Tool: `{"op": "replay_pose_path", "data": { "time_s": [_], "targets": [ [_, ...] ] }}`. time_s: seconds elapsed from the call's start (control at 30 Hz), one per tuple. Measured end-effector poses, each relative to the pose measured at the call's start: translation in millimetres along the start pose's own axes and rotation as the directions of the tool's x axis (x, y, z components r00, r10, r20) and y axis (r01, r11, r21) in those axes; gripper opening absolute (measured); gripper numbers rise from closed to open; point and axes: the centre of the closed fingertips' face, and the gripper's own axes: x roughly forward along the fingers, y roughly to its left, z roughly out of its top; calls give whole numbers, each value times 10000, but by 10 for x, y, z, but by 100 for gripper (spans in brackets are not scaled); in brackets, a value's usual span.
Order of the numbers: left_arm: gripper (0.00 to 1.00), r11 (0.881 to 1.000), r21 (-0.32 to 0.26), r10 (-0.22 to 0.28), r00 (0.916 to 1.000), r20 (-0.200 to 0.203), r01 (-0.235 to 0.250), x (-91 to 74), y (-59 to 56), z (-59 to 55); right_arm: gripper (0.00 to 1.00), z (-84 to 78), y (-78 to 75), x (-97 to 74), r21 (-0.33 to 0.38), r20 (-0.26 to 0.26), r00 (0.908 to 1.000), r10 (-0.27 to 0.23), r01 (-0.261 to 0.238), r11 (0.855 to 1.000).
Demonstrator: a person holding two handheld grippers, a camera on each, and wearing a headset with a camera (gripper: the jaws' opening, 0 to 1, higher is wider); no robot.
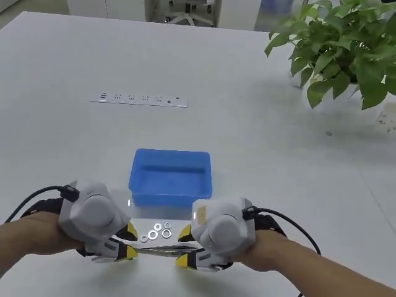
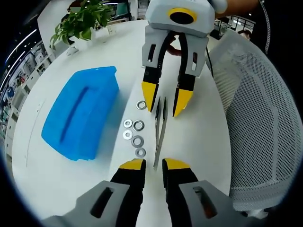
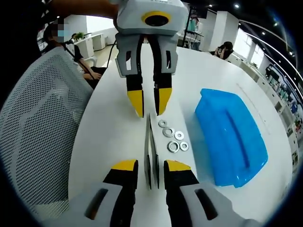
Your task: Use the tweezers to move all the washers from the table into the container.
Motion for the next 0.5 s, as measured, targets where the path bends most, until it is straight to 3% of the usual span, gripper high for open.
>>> {"op": "replay_pose_path", "data": {
  "time_s": [0.37, 0.5],
  "targets": [
    [13, 9987, 408, -277, 9992, -305, 289, 103, -39, -17, 18, -16, 22, 46, 306, -98, 9999, 84, -81, 9995],
    [10, 9987, 441, -263, 9994, -220, 273, 97, -18, 4, 16, -11, 9, 50, 472, -42, 10000, 15, -13, 9989]
  ]
}}
